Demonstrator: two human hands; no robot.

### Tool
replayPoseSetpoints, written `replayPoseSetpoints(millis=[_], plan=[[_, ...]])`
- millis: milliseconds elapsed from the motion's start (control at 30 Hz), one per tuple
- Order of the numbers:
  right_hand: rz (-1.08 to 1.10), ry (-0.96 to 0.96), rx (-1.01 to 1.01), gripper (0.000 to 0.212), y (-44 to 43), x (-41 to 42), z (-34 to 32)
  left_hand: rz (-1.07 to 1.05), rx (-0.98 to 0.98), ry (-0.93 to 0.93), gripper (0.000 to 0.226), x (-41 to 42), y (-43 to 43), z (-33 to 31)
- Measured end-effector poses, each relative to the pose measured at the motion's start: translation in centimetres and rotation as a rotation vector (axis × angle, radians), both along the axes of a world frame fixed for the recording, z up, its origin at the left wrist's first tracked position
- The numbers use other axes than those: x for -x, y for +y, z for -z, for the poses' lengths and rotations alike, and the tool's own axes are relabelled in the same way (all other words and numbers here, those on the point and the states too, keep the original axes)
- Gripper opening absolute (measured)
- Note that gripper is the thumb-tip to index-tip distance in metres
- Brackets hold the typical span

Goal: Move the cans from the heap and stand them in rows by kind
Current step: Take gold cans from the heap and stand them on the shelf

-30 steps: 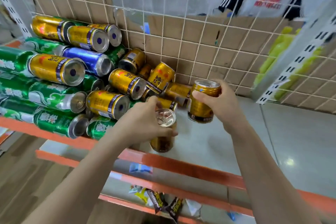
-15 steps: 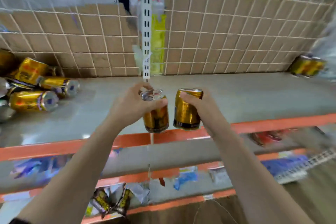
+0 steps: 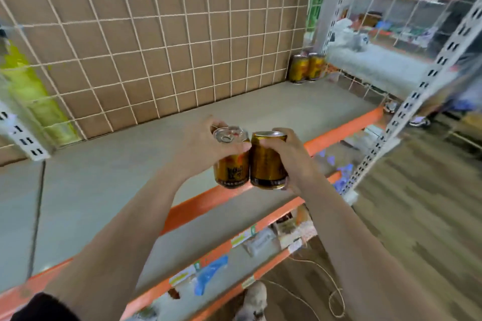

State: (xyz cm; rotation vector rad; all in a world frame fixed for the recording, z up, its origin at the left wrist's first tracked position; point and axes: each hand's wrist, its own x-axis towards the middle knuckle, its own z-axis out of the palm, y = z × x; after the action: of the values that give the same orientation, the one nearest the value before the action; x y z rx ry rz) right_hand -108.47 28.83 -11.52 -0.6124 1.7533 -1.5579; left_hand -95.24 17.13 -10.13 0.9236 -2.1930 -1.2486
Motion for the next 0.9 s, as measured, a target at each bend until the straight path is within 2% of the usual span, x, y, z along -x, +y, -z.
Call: replayPoseSetpoints(millis=[133,500,600,767,900], plan=[[0.089,0.097,0.017,0.033,-1.1,7.7,-0.8,0.098,0.002,-0.023,0.055,7.8,-2.0,-0.5],[0.209,0.232,-0.093,0.058,-4.1,25.5,-2.5,0.166,0.136,-0.061,0.052,26.6,-6.2,-2.6],[0.182,0.265,-0.110,0.057,-4.3,29.7,-2.1,0.161,0.148,-0.086,0.052,30.5,-6.5,-2.2],[0.105,0.325,-0.159,0.069,-6.1,37.0,-1.0,0.074,0.184,-0.115,0.053,36.3,-7.0,-0.8],[0.010,0.297,-0.153,0.073,-8.1,41.6,-1.3,-0.029,0.223,-0.188,0.057,39.8,-7.4,-0.2]])
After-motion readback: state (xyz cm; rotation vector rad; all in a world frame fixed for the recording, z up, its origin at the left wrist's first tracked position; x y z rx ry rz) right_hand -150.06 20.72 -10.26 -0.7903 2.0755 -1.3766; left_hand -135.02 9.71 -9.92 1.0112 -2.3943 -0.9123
